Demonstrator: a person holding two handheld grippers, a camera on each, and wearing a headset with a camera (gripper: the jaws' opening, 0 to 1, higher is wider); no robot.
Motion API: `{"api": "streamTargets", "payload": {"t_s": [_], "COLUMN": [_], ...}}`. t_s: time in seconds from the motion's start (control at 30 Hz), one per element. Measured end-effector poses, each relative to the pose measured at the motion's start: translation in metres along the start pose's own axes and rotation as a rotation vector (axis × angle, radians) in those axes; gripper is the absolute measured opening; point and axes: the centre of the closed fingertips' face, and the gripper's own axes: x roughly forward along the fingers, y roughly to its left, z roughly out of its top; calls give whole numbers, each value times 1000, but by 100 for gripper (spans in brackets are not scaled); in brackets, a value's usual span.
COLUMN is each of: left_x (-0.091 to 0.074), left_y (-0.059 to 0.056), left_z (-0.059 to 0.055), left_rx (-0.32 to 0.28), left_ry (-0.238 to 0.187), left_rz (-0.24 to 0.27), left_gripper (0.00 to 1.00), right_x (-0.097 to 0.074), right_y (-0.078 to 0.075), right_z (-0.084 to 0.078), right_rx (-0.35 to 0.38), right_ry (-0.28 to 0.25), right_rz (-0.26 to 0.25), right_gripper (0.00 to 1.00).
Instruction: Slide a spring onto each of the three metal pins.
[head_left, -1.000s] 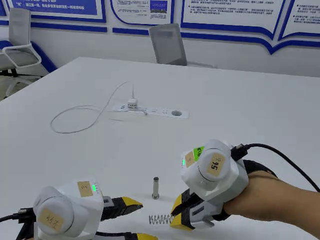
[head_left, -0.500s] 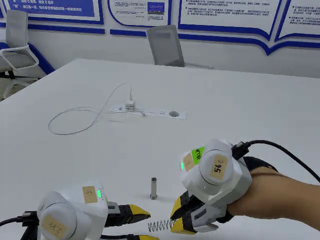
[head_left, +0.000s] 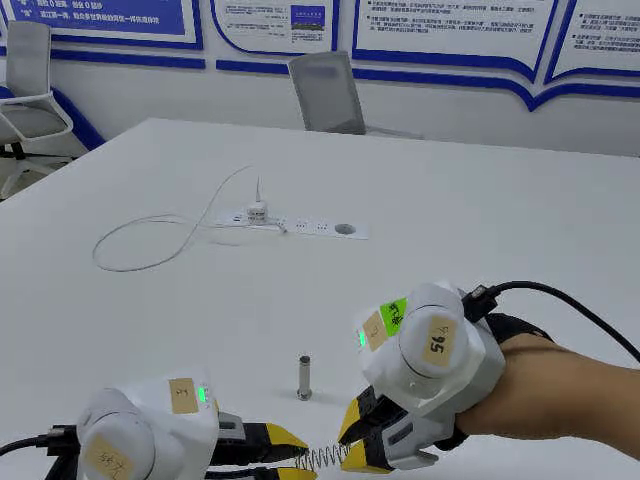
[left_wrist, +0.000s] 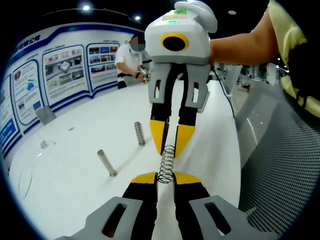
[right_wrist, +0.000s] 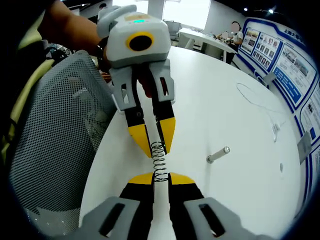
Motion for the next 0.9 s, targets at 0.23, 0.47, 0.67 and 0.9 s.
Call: {"api": "streamTargets", "payload": {"t_s": [0.23, 0.47, 0.67, 0.9], "left_x": [0, -1, -2, -2], "left_y": [-3, -6, -7, -6], "left_z": [-1, 2, 7, 7], "left_rx": [21, 28, 33, 16], "left_ry": [5, 2, -7, -12], "left_rz": [-21, -27, -27, -21], "left_gripper": [10, 10, 10, 10], "right_x": [1, 3, 4, -3], "right_y": [3, 5, 6, 4], "right_z": [0, -2, -6, -1], "right_rx": [-7, 5, 18, 40], "right_ry": [-1, 1, 3, -25], "right_rz": [9, 14, 14, 9], "right_gripper": [12, 13, 13, 12]}}
